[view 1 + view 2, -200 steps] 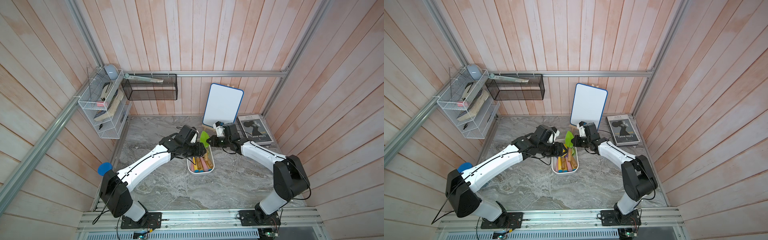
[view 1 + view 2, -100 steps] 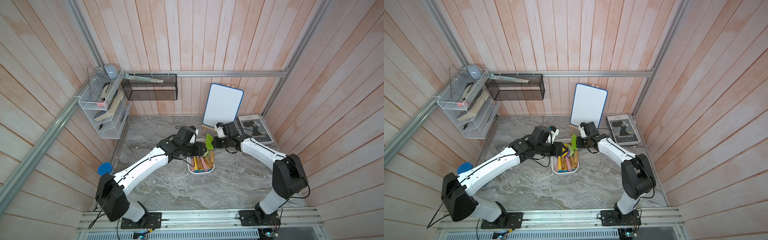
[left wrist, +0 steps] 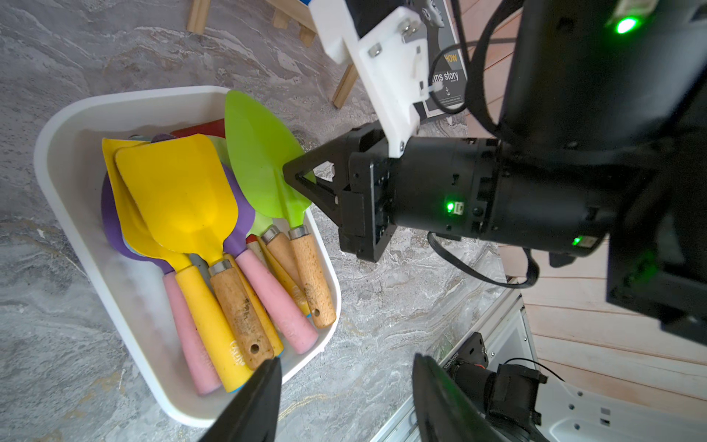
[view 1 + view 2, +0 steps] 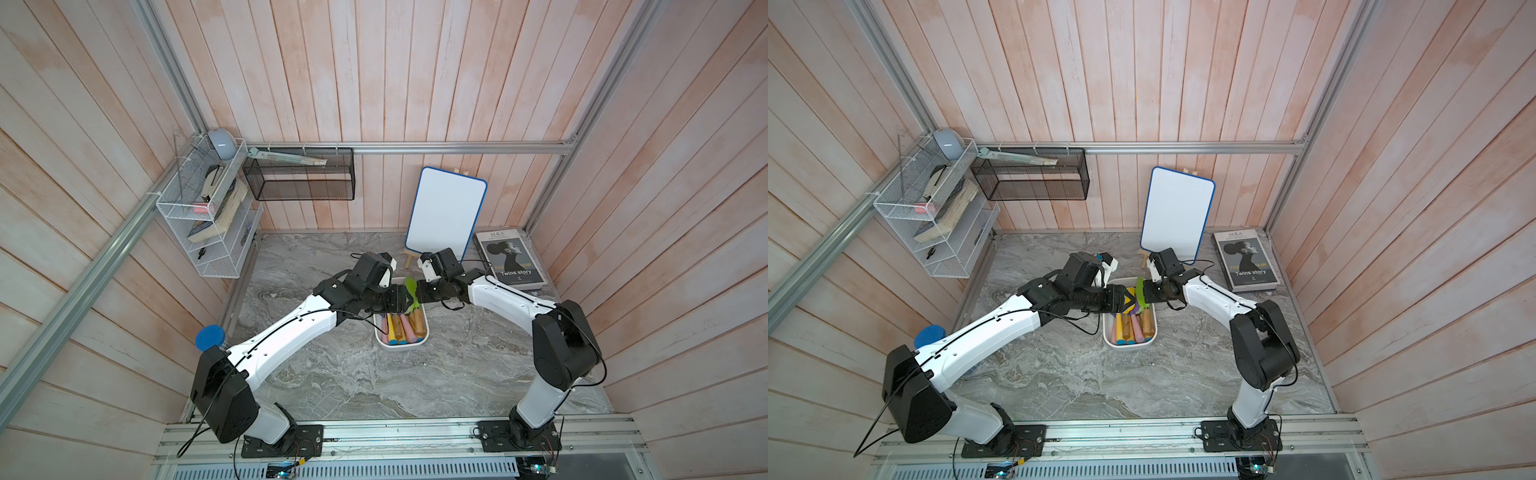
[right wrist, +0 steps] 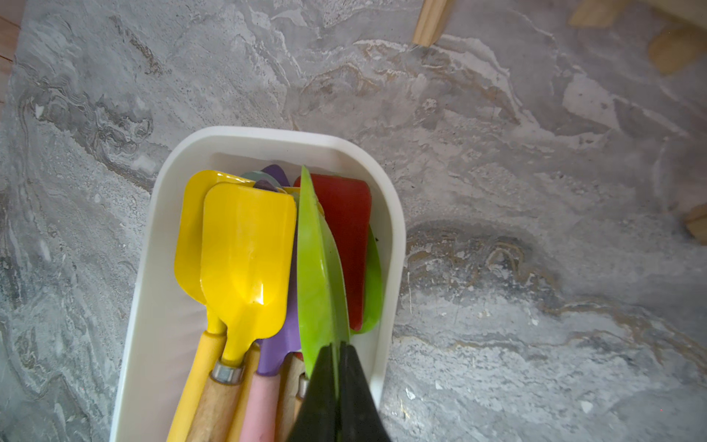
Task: Put the shovel into the storage box
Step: Place the shovel in the storage box.
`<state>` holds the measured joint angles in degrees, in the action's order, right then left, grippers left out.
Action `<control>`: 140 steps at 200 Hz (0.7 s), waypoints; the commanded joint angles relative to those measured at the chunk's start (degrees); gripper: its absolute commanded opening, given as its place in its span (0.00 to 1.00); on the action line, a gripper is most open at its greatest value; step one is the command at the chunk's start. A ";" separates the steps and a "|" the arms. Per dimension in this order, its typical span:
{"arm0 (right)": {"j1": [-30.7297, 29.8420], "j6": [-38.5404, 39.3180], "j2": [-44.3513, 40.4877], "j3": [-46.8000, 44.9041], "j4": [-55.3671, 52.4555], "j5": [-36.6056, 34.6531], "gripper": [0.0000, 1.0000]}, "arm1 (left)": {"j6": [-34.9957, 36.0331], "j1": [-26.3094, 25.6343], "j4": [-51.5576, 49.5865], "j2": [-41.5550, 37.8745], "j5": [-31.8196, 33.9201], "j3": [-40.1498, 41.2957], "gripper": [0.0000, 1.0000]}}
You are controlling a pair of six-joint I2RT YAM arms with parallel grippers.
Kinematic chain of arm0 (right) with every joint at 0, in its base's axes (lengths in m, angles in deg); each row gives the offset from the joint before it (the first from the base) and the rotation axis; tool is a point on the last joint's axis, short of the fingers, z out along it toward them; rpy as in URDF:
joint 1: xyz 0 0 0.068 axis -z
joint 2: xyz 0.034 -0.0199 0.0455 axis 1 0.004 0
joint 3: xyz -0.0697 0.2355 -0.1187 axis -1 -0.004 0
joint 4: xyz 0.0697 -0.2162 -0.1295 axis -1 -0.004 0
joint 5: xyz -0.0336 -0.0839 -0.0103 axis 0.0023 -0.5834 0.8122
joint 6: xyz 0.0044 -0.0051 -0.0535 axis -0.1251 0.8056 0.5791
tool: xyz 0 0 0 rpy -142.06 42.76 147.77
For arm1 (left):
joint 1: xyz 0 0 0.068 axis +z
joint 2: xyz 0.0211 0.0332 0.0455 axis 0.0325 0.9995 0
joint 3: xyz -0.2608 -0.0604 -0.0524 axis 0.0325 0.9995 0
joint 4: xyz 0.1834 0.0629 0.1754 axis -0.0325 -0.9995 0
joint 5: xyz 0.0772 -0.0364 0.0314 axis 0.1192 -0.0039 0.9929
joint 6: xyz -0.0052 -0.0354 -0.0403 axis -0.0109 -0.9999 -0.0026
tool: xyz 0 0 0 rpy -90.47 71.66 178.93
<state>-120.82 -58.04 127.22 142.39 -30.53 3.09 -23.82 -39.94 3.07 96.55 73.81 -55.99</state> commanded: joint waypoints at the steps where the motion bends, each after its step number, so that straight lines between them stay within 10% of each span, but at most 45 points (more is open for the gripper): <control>1: -0.48 -0.05 0.76 0.49 0.18 -0.73 0.00 | 1.03 -0.16 -0.19 -0.38 0.44 0.75 0.60; 140: -0.83 -0.05 2.37 -2.91 2.79 0.27 0.00 | 0.94 -0.15 -0.50 0.98 -0.09 -0.04 0.60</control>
<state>-121.12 -58.09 128.33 140.60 -27.82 3.33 -23.64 -39.94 3.03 96.64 73.79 -55.99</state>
